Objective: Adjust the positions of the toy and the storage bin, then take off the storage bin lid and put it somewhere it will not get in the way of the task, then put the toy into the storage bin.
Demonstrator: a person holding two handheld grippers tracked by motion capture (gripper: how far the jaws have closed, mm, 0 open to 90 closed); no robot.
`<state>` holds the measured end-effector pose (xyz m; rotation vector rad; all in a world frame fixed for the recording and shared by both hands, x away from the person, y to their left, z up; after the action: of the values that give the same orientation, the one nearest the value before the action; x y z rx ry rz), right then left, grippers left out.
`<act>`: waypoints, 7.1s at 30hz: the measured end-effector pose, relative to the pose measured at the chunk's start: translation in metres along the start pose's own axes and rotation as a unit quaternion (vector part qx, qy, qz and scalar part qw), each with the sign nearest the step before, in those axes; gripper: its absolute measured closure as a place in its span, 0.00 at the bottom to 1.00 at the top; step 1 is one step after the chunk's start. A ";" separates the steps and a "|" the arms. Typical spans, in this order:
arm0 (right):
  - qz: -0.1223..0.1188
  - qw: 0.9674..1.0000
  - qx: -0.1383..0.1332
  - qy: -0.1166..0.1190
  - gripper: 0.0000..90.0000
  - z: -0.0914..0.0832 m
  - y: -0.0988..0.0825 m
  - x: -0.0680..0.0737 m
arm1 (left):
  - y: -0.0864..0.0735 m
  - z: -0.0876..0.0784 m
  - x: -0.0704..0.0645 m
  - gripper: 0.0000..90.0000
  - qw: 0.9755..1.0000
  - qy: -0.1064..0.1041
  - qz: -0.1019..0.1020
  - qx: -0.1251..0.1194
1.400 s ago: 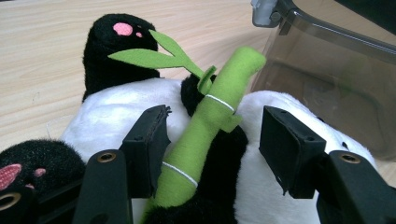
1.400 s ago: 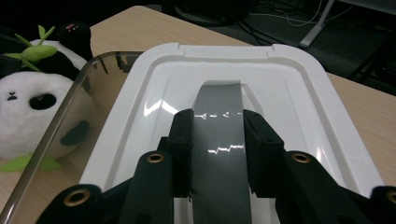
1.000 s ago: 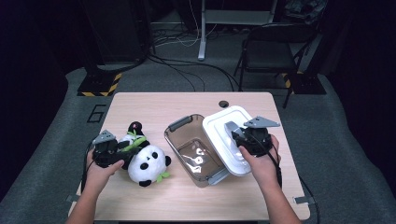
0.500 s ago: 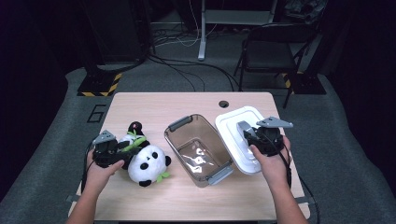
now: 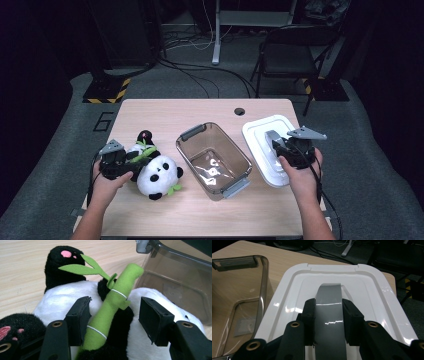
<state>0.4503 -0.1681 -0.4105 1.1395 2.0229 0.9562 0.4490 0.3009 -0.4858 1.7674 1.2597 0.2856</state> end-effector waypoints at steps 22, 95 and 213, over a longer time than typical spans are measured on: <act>0.022 0.999 0.006 -0.023 0.74 0.006 -0.042 -0.009 | 0.000 0.000 0.001 0.46 1.000 -0.001 -0.005 -0.002; 0.035 0.996 0.076 -0.017 0.62 0.056 -0.128 0.002 | 0.011 0.000 -0.007 0.46 1.000 -0.004 0.014 -0.018; -0.039 0.992 -0.006 0.122 0.85 0.051 -0.014 0.133 | 0.026 -0.037 0.005 0.81 0.999 0.029 0.024 -0.031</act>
<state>0.4266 -0.0404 -0.4712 0.9678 2.2334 1.1107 0.4444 0.3238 -0.4471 1.7488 1.2376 0.4005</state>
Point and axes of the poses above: each handheld gripper's, and its own axes: z roughly forward along the jaws, y roughly out of its top, x roughly to its left, the point moved 8 cm from there along z, roughly forward along the jaws, and after that the axes turned 10 degrees about -z, right-handed, at the moved point
